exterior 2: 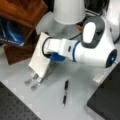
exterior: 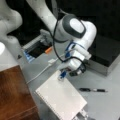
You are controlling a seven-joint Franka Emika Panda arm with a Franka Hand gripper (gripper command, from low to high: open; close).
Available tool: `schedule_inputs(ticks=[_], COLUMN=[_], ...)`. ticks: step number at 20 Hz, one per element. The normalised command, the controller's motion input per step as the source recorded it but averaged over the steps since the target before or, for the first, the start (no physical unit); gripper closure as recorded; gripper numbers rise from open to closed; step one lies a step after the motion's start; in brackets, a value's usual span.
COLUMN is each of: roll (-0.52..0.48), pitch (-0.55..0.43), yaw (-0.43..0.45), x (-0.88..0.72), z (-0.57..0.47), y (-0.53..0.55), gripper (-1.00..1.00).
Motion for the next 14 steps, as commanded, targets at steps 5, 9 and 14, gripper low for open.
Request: schedule_inputs(ticks=[5,9,14], roll=[-0.079,-0.096,-0.068], pitch=[-0.021,-0.005,-0.013], yaw=[-0.407,-0.348,-0.279], x=[0.19,0.19,0.18], z=[0.0,0.03,-0.01], y=[0.22,0.19,0.14], gripper=[1.0,1.0,-1.0])
